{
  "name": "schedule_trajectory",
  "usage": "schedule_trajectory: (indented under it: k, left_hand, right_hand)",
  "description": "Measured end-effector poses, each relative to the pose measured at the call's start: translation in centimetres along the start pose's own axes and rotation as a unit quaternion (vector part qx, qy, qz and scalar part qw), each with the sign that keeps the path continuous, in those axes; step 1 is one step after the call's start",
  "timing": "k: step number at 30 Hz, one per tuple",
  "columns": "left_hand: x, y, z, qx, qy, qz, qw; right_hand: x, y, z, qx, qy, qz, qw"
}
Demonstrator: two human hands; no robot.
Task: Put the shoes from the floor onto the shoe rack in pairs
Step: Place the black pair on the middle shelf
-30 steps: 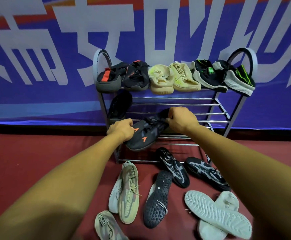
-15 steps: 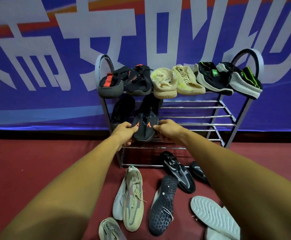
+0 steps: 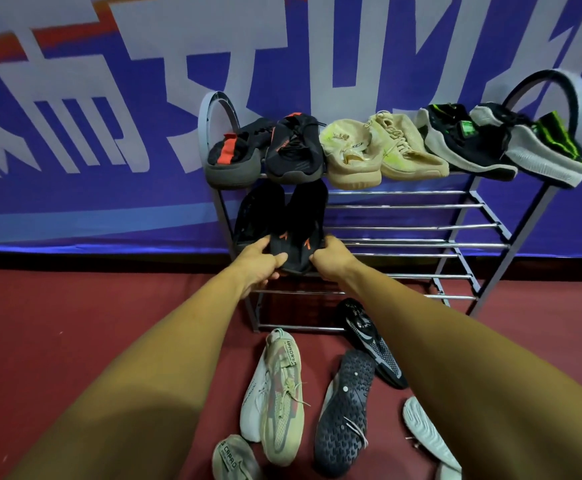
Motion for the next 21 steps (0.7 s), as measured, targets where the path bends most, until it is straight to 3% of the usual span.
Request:
schedule_trajectory:
  k: [8,12,16,21]
  left_hand:
    - [-0.4,-2.9,1.2,0.048,-0.074,0.051,0.995]
    - [-0.4,-3.2,1.8,0.034,-0.115,0.043,0.992]
    - [-0.2,-2.4,2.3,-0.014,-0.113,0.002,0.994]
    - [0.1,-1.2,2.4,-0.034,-0.146,0.006,0.989]
  right_hand:
    - [1.2,-2.2,0.1,0.077,-0.009,0.045,0.996]
    - [1.1,-2.5,-0.1,0.094,0.025,0.043,0.994]
    - [0.9,-2.7,-0.3,0.076,0.06,0.041,0.994]
    - [0.1,-1.5,-0.6,0.011,0.115,0.015,0.993]
Point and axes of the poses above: each hand's wrist, its own y-axis away from the middle knuckle, its own z-axis out of the palm, x = y × z, the point moved 3 cm from there along -y, towards the middle knuckle, and after that the axes turned 1 degree about y, right-handed, at the moved point
